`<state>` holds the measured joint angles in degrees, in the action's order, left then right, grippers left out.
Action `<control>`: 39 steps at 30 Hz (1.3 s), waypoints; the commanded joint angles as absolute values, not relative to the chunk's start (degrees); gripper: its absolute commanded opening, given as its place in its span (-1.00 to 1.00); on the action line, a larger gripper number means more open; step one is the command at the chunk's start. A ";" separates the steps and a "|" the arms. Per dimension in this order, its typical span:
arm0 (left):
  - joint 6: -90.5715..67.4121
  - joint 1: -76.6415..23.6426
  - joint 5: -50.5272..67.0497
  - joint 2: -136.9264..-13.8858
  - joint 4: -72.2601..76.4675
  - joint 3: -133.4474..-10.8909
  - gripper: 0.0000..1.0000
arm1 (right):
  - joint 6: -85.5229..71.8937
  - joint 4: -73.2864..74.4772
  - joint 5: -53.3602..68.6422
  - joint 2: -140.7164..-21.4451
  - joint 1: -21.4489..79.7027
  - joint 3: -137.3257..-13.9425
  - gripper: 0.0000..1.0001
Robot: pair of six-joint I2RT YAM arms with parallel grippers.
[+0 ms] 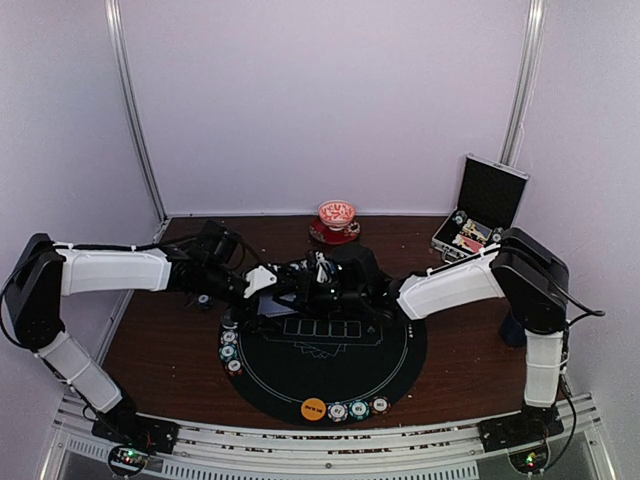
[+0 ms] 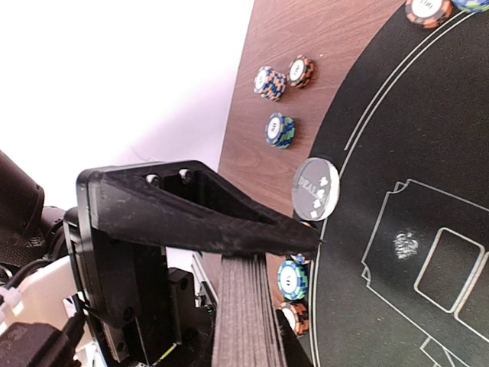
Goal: Distribute texas hold em gaming equipment
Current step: Pass from the right arm to the left
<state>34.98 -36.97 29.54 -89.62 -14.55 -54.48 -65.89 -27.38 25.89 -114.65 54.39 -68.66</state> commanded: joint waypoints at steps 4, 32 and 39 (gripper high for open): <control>35.23 -37.69 29.19 -91.05 -12.48 -53.68 0.95 | -68.57 -33.64 27.11 -117.21 55.33 -69.02 -1.00; 38.14 -37.81 30.00 -92.99 -15.08 -54.01 0.35 | -71.47 -37.84 30.64 -121.67 56.28 -70.68 -0.93; 38.79 -37.83 30.33 -93.08 -15.78 -54.00 0.06 | -71.21 -37.69 31.00 -121.84 56.31 -71.00 -0.74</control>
<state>37.12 -37.45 28.58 -92.75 -16.27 -54.06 -71.18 -35.79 30.06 -121.56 56.01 -69.17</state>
